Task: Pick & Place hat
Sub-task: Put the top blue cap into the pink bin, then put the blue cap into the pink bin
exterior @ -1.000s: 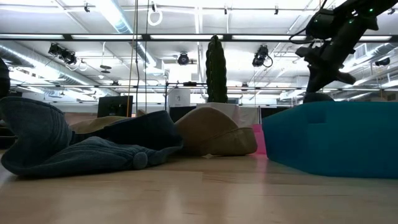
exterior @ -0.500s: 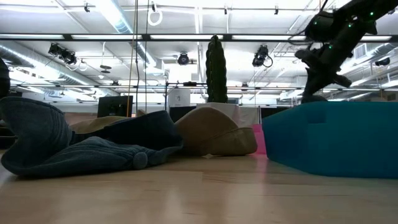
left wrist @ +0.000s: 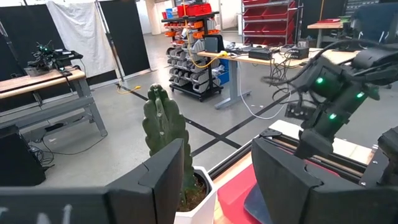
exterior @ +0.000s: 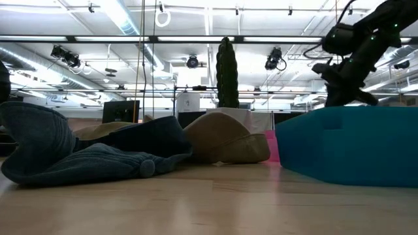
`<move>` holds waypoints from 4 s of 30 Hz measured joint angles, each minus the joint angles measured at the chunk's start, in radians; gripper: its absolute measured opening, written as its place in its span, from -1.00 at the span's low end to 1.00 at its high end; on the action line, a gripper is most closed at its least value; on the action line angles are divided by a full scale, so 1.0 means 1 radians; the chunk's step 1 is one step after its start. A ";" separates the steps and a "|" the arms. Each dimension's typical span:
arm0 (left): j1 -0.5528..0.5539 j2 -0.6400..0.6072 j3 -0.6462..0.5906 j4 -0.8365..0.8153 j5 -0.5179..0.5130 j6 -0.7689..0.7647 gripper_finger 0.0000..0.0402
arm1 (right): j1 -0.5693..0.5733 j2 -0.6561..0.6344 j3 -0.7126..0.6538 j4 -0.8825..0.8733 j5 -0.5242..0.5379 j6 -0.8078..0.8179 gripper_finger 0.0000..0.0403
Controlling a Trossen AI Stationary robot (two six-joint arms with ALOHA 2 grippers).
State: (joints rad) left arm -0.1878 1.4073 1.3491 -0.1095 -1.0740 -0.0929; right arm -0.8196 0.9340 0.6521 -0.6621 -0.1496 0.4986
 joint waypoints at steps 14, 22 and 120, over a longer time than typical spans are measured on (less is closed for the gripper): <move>0.023 0.000 0.000 0.000 0.000 0.001 -0.04 | -0.012 -0.024 0.037 -0.091 0.084 -0.005 -0.99; 0.023 0.000 0.000 0.000 0.000 0.002 -0.04 | -0.013 -0.024 0.037 -0.130 0.085 0.043 -0.64; 0.026 -0.141 -0.842 -0.236 1.331 -0.910 -0.95 | 0.409 -0.201 -0.053 0.498 -0.246 0.608 0.31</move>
State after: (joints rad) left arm -0.1619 1.2664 0.5068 -0.3453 0.2571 -1.0027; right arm -0.4104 0.7330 0.5995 -0.1645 -0.3958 1.1061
